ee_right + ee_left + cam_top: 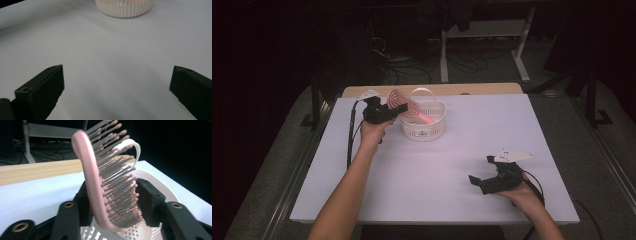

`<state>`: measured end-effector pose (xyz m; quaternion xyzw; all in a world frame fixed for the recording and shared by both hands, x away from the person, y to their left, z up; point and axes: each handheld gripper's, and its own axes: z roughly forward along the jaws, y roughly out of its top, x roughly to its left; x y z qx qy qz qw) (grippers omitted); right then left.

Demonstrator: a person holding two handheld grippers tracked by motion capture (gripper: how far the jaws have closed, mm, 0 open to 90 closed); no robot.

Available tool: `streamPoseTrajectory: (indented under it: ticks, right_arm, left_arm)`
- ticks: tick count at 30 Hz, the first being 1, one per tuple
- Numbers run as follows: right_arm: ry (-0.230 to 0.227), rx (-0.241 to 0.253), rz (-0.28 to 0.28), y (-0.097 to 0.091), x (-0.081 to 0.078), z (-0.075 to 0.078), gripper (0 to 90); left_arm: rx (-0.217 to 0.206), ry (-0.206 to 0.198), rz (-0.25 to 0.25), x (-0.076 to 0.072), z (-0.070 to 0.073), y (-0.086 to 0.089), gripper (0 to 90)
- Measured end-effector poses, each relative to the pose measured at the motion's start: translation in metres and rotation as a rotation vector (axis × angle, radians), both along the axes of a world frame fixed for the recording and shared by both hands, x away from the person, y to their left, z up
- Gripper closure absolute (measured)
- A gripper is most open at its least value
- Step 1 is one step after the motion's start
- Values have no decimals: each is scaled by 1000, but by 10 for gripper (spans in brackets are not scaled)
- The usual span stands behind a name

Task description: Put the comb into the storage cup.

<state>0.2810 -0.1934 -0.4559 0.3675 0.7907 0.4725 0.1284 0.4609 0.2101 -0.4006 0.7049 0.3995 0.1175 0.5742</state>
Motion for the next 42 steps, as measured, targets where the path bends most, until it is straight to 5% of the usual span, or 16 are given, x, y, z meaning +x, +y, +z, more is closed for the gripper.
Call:
streamPoseTrajectory:
  ticks: [6, 14, 26, 42]
  right_arm:
    - [-1, -5, 4, 2, 1, 1, 0]
    - [-6, -8, 8, 5, 1, 2, 0]
    - [-5, -23, 14, 9, 0, 2, 0]
    - [-4, -20, 8, 8, 0, 2, 0]
  left_arm:
    - [18, -13, -9, -3, 0, 5, 407]
    - [95, -23, -40, -7, 3, 6, 220]
    - [134, -22, -71, -14, 4, 19, 0]
    - [205, -40, -132, -45, 3, 40, 0]
